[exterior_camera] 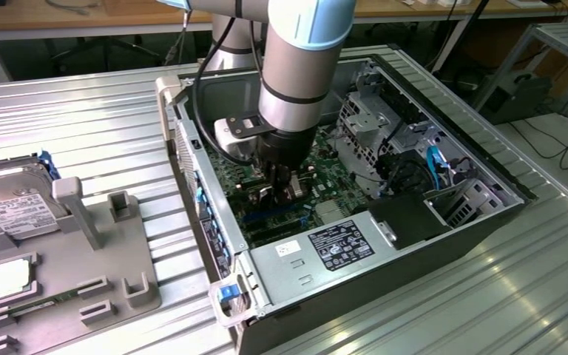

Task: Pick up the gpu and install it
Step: 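Insert the gpu into the slot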

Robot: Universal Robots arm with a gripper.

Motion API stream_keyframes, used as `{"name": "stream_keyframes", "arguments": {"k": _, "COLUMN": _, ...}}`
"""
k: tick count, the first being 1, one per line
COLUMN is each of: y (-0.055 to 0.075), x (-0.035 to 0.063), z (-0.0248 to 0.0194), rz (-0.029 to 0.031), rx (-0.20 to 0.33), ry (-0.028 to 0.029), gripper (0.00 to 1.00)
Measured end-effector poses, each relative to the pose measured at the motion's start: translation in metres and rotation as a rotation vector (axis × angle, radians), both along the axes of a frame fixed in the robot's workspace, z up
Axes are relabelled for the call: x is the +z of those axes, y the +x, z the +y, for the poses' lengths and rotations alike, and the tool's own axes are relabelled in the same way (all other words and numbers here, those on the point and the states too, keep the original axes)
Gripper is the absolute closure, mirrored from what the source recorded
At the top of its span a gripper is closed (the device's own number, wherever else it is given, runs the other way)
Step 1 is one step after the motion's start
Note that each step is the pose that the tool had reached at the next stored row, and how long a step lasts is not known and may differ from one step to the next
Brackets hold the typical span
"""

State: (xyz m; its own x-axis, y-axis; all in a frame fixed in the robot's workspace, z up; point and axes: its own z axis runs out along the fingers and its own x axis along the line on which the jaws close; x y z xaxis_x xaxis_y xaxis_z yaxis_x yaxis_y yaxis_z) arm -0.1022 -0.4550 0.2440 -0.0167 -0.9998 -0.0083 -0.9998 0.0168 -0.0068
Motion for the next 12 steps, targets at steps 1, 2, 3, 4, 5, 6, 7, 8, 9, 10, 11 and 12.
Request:
{"name": "stream_keyframes", "arguments": {"k": 1, "y": 0.0, "x": 0.0, "z": -0.0003, "rz": 0.0, "rx": 0.0, "ry": 0.0, "gripper": 0.72}}
{"name": "stream_keyframes", "arguments": {"k": 2, "y": 0.0, "x": 0.0, "z": -0.0005, "rz": 0.0, "rx": 0.0, "ry": 0.0, "gripper": 0.72}}
{"name": "stream_keyframes", "arguments": {"k": 3, "y": 0.0, "x": 0.0, "z": -0.0005, "rz": 0.0, "rx": 0.0, "ry": 0.0001, "gripper": 0.72}}
{"name": "stream_keyframes", "arguments": {"k": 4, "y": 0.0, "x": 0.0, "z": -0.0005, "rz": 0.0, "rx": 0.0, "ry": 0.0, "gripper": 0.72}}
{"name": "stream_keyframes", "arguments": {"k": 5, "y": 0.0, "x": 0.0, "z": -0.0005, "rz": 0.0, "rx": 0.0, "ry": 0.0, "gripper": 0.72}}
{"name": "stream_keyframes", "arguments": {"k": 6, "y": 0.0, "x": 0.0001, "z": -0.0005, "rz": 0.0001, "rx": 0.0, "ry": -0.0001, "gripper": 0.72}}
{"name": "stream_keyframes", "arguments": {"k": 7, "y": 0.0, "x": 0.0001, "z": -0.0006, "rz": 0.0001, "rx": 0.0, "ry": -0.0002, "gripper": 0.72}}
{"name": "stream_keyframes", "arguments": {"k": 8, "y": 0.0, "x": -0.0002, "z": -0.0006, "rz": 0.0, "rx": 0.0, "ry": -0.0001, "gripper": 0.72}}
{"name": "stream_keyframes", "arguments": {"k": 9, "y": 0.0, "x": -0.0006, "z": -0.0006, "rz": 0.0, "rx": 0.0, "ry": -0.0001, "gripper": 0.72}}
{"name": "stream_keyframes", "arguments": {"k": 10, "y": 0.0, "x": -0.0009, "z": -0.0006, "rz": 0.0001, "rx": 0.0, "ry": -0.0002, "gripper": 0.72}}
{"name": "stream_keyframes", "arguments": {"k": 11, "y": 0.0, "x": -0.0013, "z": -0.0006, "rz": 0.0001, "rx": 0.0, "ry": -0.0004, "gripper": 0.72}}
{"name": "stream_keyframes", "arguments": {"k": 12, "y": 0.0, "x": -0.0023, "z": -0.0006, "rz": 0.0001, "rx": 0.0, "ry": -0.0002, "gripper": 0.72}}
